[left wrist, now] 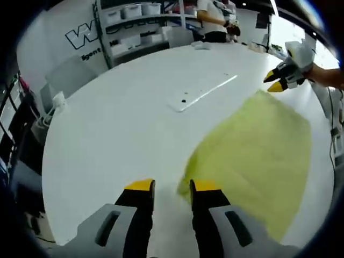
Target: Fold the garment on the visible template until the final outline fits inside the template.
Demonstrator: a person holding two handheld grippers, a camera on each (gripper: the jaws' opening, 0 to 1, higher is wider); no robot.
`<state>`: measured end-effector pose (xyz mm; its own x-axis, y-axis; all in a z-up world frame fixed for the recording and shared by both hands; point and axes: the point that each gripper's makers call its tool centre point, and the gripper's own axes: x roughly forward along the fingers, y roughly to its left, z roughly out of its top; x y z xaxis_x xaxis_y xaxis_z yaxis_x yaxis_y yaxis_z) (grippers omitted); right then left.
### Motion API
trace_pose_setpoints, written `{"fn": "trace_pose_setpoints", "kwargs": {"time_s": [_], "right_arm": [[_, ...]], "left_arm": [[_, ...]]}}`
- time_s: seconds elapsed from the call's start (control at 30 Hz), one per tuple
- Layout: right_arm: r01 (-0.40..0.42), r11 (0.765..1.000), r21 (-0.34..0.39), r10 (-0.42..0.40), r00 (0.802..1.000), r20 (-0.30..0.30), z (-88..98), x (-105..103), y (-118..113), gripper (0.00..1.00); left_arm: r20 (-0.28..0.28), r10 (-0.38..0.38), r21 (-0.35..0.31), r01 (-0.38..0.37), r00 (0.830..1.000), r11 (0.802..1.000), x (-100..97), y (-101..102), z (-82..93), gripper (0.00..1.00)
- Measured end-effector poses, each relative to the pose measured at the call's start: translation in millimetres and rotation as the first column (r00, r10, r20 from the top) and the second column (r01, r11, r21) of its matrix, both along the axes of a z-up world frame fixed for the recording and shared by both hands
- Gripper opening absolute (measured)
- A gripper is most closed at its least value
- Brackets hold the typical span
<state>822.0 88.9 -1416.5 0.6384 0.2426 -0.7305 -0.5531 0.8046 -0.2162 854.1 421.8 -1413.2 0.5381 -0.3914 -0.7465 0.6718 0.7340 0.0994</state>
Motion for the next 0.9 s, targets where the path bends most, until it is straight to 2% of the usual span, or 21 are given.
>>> {"fn": "trace_pose_setpoints", "kwargs": {"time_s": [0.07,0.23,0.33,0.53,0.67,0.73,0.8,0.9], "right_arm": [[0.001,1.000,0.002,-0.001,1.000,-0.009,-3.0,-4,0,0.18],[0.010,1.000,0.014,-0.010,1.000,-0.030,-9.7,-14,0,0.18],[0.010,1.000,0.015,-0.009,0.999,-0.033,-10.4,-20,1,0.19],[0.009,0.999,0.040,-0.008,0.999,-0.039,-5.7,-31,1,0.21],[0.012,0.999,0.049,-0.011,1.000,-0.027,1.2,-32,0,0.25],[0.014,0.998,0.068,-0.013,1.000,-0.022,5.2,-33,2,0.28],[0.015,0.996,0.091,-0.012,1.000,-0.026,6.9,-36,6,0.34],[0.004,0.993,0.117,-0.001,1.000,-0.026,6.8,-44,15,0.43]], "left_arm": [[0.017,0.000,-0.014,0.001,1.000,1.000,0.3,0,6.0,0.30],[0.121,-0.009,-0.033,0.013,0.993,0.999,4.8,-1,22.8,0.30],[0.076,0.006,-0.046,-0.003,0.997,0.999,-1.5,0,15.5,0.31],[0.058,-0.006,-0.033,0.008,0.998,0.999,-12.7,6,4.6,0.35],[0.062,0.004,-0.023,-0.003,0.998,1.000,-16.0,12,10.0,0.39],[0.063,0.016,-0.025,-0.014,0.998,1.000,-18.7,15,12.9,0.40],[0.077,-0.002,0.000,0.002,0.997,1.000,-22.3,17,14.4,0.40],[0.077,-0.001,-0.020,0.002,0.997,1.000,-26.8,17,14.7,0.43]]}}
